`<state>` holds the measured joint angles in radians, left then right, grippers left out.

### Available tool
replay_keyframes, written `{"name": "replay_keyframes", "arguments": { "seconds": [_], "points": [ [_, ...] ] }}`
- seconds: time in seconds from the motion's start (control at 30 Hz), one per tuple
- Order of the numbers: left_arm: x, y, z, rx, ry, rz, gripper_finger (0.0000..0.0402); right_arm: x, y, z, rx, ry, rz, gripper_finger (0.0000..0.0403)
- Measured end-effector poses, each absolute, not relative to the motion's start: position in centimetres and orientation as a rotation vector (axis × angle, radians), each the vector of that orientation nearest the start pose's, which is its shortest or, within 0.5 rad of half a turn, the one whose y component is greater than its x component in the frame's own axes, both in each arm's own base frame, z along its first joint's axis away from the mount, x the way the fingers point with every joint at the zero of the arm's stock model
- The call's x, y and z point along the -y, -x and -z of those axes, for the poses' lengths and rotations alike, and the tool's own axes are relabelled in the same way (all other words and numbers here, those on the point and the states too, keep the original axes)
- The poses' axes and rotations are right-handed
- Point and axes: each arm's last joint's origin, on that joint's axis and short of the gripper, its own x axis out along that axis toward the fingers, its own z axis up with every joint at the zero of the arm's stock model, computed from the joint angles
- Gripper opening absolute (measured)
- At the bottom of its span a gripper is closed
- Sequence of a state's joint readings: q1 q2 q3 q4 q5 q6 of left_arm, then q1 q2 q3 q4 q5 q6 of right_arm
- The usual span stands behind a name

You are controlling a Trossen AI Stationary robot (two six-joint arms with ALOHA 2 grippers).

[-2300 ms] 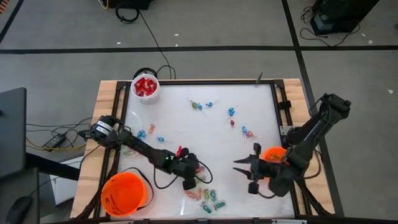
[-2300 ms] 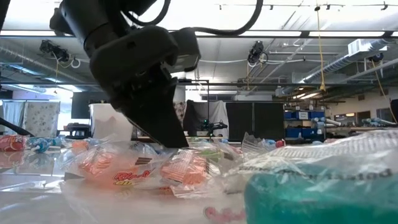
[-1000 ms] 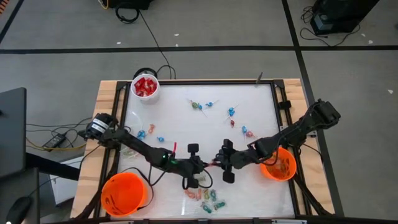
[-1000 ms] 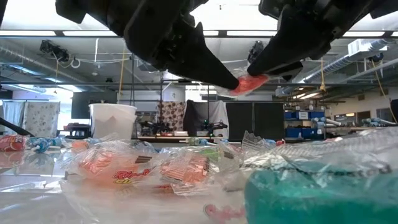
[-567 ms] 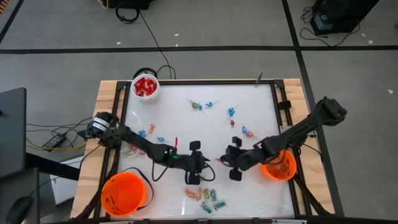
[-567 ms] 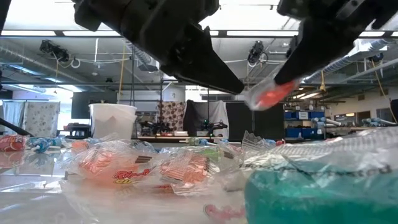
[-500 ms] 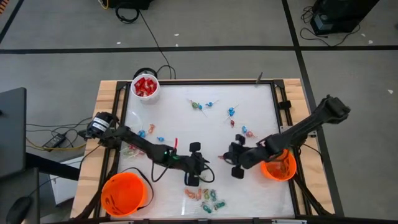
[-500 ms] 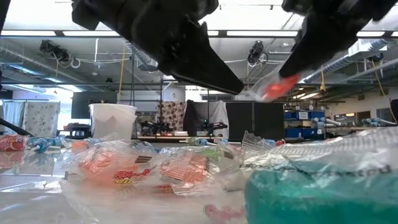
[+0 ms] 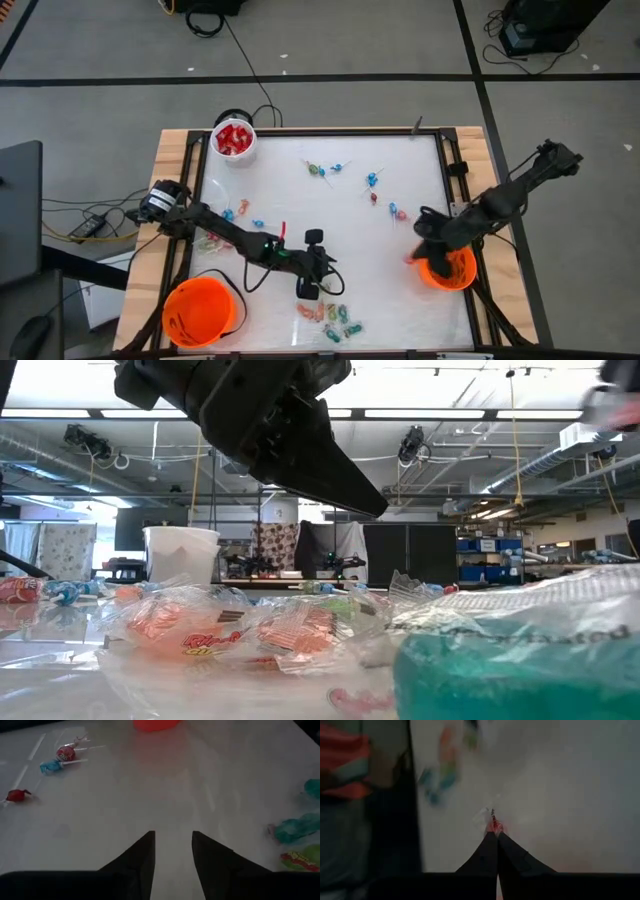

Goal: Sort candy by brand, put in halloween buckets
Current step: Put the orange candy into the right orange bin, then put the top green candy into the right orange bucket

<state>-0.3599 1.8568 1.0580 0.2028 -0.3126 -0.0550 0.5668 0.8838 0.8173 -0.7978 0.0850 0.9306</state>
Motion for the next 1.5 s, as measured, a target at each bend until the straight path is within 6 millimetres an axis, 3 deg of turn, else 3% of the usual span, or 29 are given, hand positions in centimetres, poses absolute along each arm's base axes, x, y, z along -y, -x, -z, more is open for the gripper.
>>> {"name": "replay_keyframes", "arguments": {
  "seconds": [0.17, 0.33, 0.57, 0.8, 0.97, 1.23, 1.37, 1.5],
  "points": [
    [12.7, -36.6, -16.9, -0.570, -0.119, 0.073, 0.0135, -7.8, -10.5, -27.6, -1.200, -0.705, -0.034, 0.0007],
    [13.1, -36.4, -16.8, -0.593, -0.089, 0.139, 0.0135, -6.9, -8.8, -26.9, -1.330, -0.705, 0.157, 0.0009],
    [13.5, -36.0, -16.4, -0.657, -0.070, 0.170, 0.0141, -7.3, -9.7, -26.2, -1.286, -0.599, 0.253, 0.0057],
    [13.6, -35.5, -15.3, -0.751, -0.078, 0.213, 0.0180, -7.3, -10.1, -25.7, -1.284, -0.622, 0.401, 0.0126],
    [14.0, -35.4, -15.1, -0.771, -0.031, 0.334, 0.0196, -7.2, -10.2, -26.4, -1.203, -0.603, 0.393, 0.0136],
    [13.9, -35.8, -12.5, -0.837, -0.019, 0.279, 0.0192, -7.7, -11.2, -27.6, -1.082, -0.566, 0.292, 0.0133],
    [13.4, -36.0, -12.2, -0.841, -0.052, 0.225, 0.0164, -7.6, -11.7, -27.9, -0.993, -0.518, 0.289, 0.0133],
    [12.2, -36.5, -12.3, -0.808, -0.133, 0.141, 0.0080, -7.6, -12.5, -28.2, -0.848, -0.461, 0.314, 0.0131]
  ]
}}
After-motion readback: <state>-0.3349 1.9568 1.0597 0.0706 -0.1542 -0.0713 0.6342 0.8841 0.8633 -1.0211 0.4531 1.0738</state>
